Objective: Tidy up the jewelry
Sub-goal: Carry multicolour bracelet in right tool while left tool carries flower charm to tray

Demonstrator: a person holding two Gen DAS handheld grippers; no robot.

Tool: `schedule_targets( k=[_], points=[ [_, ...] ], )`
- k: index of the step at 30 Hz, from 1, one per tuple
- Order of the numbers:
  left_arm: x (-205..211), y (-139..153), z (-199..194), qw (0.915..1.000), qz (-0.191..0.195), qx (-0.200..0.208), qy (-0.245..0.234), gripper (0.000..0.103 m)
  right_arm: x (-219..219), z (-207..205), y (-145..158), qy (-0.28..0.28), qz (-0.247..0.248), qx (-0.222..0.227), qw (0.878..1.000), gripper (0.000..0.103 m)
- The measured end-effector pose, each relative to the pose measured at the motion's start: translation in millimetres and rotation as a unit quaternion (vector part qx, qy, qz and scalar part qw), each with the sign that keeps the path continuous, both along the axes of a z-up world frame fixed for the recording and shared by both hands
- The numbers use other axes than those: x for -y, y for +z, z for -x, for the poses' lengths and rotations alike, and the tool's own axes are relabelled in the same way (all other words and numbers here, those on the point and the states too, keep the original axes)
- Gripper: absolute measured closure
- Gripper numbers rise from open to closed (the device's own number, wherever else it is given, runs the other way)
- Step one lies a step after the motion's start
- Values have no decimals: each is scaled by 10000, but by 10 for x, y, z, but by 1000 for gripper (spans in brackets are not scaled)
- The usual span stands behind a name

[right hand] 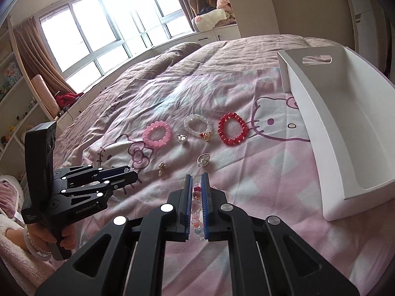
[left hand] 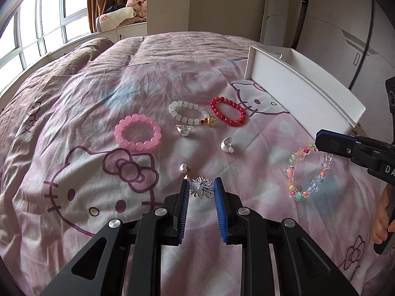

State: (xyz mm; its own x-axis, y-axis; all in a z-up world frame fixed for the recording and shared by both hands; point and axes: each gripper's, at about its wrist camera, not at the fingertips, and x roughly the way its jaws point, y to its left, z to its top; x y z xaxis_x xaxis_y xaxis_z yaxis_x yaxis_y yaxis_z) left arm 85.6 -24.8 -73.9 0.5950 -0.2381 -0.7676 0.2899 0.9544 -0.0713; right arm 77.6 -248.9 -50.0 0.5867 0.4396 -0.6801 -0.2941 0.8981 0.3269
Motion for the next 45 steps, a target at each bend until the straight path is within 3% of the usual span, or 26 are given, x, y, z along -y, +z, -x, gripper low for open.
schedule_targets(
  k=[13, 27, 34, 45],
  points=[
    [527, 596, 17, 9969, -65, 539, -564, 77, 404, 152, 621, -295, -212, 712, 9968, 95],
    [1621, 1251, -431, 9851, 575, 870, -1370, 77, 1276, 89, 1193, -1066, -176, 1323, 9853, 95],
    [2214, 1189, -709, 9793, 552, 766, -1790, 77, 1627, -131, 1106, -1371, 134, 1193, 9833, 95],
    [2811, 589, -1637, 9774, 248, -472, -2045, 77, 1918, -703, 631, -1544, 389, 559, 9857, 95]
  ],
)
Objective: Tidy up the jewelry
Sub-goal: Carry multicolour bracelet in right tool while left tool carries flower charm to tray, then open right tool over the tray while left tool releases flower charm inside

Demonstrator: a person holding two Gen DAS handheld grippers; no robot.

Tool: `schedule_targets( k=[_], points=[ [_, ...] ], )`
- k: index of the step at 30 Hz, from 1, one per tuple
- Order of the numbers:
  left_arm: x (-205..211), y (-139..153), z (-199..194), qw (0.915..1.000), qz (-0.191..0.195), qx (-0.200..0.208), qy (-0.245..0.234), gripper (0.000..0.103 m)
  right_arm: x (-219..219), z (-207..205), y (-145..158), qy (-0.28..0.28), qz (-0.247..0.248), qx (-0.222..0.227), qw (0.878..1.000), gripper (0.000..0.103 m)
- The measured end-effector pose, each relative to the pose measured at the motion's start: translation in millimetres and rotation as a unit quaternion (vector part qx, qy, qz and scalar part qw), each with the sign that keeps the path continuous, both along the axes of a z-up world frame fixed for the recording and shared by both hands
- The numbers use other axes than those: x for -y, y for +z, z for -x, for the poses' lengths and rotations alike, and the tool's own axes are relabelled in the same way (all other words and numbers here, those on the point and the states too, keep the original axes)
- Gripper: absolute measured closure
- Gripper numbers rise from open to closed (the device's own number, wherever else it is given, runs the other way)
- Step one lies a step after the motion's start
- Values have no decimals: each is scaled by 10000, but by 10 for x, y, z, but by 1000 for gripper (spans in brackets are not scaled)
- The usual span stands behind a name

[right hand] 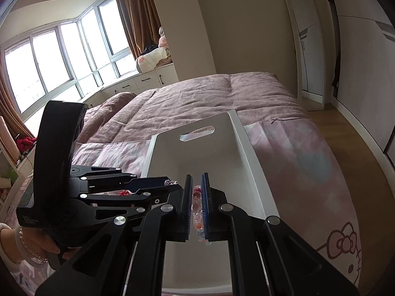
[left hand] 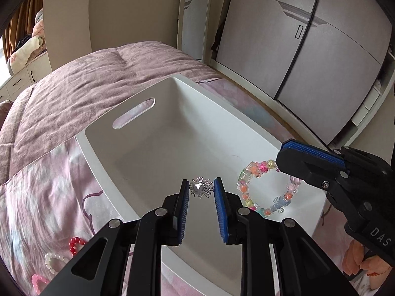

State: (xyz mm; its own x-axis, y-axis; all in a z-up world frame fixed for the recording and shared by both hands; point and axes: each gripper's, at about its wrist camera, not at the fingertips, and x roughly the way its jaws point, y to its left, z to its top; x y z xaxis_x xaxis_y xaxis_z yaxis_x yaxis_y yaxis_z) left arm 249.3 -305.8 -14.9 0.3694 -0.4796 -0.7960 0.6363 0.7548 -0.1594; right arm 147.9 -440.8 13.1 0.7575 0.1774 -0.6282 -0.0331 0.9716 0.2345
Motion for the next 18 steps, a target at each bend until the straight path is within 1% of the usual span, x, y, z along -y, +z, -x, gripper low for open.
schedule_targets(
  k=[2, 5, 7, 9, 11, 13, 15, 17, 18],
  points=[
    [54, -108, -171, 9997, -90, -204, 23, 77, 29, -69, -80, -14, -7, -96, 10000, 95],
    [120, -208, -353, 9988, -125, -473, -9, 77, 42, -143, -182, -33, 48, -220, 9997, 95],
    [158, -265, -413, 9984, -192, -540, 5, 77, 45, -171, -238, -27, 65, -272, 9996, 95],
    [182, -295, -439, 9982, -161, -578, -40, 77, 38, -195, -274, -50, 120, -274, 9995, 95],
    [209, -300, -430, 9984, -190, -522, -68, 75, 35, -217, -303, -47, 109, -289, 9995, 94],
    [213, -282, -423, 9989, -144, -432, -85, 66, 34, -237, -320, -44, 63, -299, 9995, 94],
    [198, -242, -425, 9994, -36, -342, -62, 52, 30, -247, -315, -65, 54, -272, 9996, 93],
    [161, -194, -424, 9996, 70, -289, -30, 50, 34, -240, -295, -96, 33, -229, 9997, 93],
    [126, -168, -424, 9995, 138, -278, -3, 46, 39, -238, -284, -110, -2, -209, 9997, 86]
  ],
)
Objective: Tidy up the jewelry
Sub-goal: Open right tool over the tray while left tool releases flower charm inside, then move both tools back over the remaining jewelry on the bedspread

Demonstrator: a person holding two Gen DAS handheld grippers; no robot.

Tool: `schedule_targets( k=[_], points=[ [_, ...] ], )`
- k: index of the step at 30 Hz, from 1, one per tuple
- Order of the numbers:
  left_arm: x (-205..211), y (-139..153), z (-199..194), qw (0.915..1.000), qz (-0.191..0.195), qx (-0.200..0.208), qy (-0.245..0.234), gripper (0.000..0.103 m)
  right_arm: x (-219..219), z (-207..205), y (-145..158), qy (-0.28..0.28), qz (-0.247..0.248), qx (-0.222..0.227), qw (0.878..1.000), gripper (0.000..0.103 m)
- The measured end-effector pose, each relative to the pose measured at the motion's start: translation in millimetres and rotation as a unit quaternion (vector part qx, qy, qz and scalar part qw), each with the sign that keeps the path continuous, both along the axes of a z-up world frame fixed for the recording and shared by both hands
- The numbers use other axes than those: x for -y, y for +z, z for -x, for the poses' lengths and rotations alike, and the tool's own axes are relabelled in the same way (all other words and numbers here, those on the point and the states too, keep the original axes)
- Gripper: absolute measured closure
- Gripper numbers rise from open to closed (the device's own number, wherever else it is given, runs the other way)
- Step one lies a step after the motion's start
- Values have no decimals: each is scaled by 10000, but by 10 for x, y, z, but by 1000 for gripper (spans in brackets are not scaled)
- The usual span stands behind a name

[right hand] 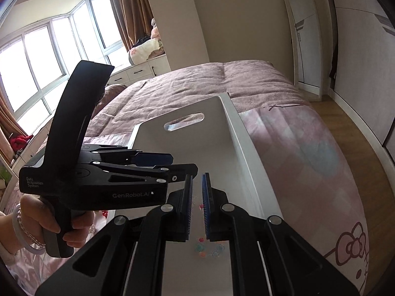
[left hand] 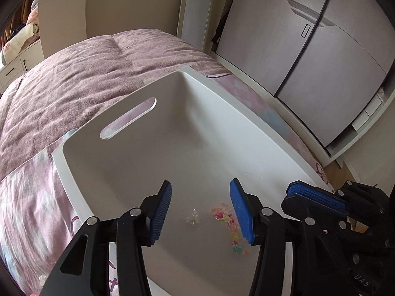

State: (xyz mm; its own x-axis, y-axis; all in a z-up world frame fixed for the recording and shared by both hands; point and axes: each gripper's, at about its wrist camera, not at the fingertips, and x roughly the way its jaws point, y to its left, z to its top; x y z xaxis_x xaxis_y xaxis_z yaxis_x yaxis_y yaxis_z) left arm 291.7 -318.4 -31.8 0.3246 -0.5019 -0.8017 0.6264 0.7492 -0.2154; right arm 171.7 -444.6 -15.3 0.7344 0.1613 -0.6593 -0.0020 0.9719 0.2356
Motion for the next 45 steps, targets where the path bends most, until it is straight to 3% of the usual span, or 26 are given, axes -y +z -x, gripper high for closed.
schedule_targets(
  k=[3, 4, 6, 9, 14, 24, 34, 45],
  points=[
    [-166, 77, -2, 9995, 281, -6, 146, 40, -2, 57, 71, -72, -44, 131, 9999, 58],
    [-238, 104, -6, 9991, 385, 6, 203, 37, -12, 77, 105, -75, -52, 190, 9998, 55],
    [-429, 177, 20, 9973, 640, 114, 346, 25, -42, 105, 178, -86, -53, 285, 9995, 55],
    [-760, 274, 75, 9938, 959, 174, 526, 23, -135, 148, 310, -56, -59, 441, 9990, 54],
    [-1428, 454, 210, 9877, 1124, 337, 1031, 21, -462, 209, 541, 135, 101, 676, 9976, 48],
    [-2735, 836, 891, 9655, 376, 1419, 2153, 10, -1413, 386, 908, 831, 521, 1025, 9899, 29],
    [-3462, 817, 1597, 9489, 23, 1657, 2684, 10, -2205, 650, 1229, 1328, 673, 1328, 9799, 12],
    [-3789, 894, 1812, 9338, -76, 1860, 3057, 8, -2679, 720, 1304, 1553, 950, 1424, 9729, 8]
  ],
)
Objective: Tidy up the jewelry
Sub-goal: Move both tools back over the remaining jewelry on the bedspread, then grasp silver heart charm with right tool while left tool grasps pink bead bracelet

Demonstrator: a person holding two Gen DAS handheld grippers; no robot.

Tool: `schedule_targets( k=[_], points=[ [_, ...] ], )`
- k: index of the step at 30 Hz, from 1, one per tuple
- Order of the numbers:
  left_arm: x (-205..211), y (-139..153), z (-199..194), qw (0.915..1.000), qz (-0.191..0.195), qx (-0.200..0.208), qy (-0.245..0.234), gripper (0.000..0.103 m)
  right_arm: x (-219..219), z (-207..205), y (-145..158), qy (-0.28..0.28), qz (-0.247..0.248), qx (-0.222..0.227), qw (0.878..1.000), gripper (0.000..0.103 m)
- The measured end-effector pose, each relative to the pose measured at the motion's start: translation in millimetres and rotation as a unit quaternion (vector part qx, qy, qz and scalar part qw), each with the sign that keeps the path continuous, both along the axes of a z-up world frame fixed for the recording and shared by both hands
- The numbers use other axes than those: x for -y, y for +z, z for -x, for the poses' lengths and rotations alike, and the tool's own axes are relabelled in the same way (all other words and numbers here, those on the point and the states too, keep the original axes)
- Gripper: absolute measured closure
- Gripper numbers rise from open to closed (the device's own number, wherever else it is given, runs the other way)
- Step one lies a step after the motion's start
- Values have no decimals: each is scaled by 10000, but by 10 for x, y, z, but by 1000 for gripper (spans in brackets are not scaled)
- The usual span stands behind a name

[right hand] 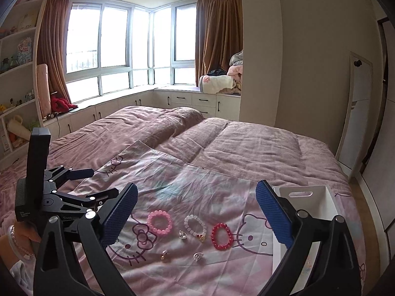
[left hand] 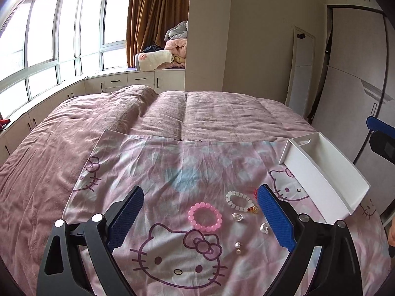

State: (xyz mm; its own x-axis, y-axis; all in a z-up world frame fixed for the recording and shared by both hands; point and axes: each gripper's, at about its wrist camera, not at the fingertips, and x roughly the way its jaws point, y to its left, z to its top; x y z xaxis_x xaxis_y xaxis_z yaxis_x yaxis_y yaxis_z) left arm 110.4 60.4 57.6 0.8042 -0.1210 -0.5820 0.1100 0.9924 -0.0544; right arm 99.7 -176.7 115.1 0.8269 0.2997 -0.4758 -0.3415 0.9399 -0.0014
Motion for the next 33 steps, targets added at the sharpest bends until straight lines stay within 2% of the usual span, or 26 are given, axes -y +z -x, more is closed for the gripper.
schedule_targets(
  k=[8, 12, 18, 23, 28, 32, 33],
  points=[
    [-134, -150, 22, 9981, -246, 338, 443, 8, -105, -198, -349, 144, -7, -343, 9993, 7],
    [-139, -404, -130, 9983, -337, 15, 485, 8, -132, -343, -617, 117, 137, -574, 9982, 7],
    [-161, -766, -272, 9975, -335, -239, 582, 8, -173, -536, -995, 169, 228, -883, 9957, 9],
    [-156, -1037, -395, 9967, -317, -539, 511, 8, -205, -668, -1316, 265, 279, -1253, 9914, 17],
    [-72, -1229, -521, 9962, -331, -671, 446, 8, -206, -769, -1613, 320, 268, -1637, 9856, 28],
    [41, -1352, -634, 9956, -422, -753, 370, 8, -205, -804, -1817, 327, 410, -1810, 9821, 29],
    [70, -1382, -662, 9954, -447, -769, 346, 8, -199, -812, -1868, 336, 429, -1860, 9810, 33]
  ],
)
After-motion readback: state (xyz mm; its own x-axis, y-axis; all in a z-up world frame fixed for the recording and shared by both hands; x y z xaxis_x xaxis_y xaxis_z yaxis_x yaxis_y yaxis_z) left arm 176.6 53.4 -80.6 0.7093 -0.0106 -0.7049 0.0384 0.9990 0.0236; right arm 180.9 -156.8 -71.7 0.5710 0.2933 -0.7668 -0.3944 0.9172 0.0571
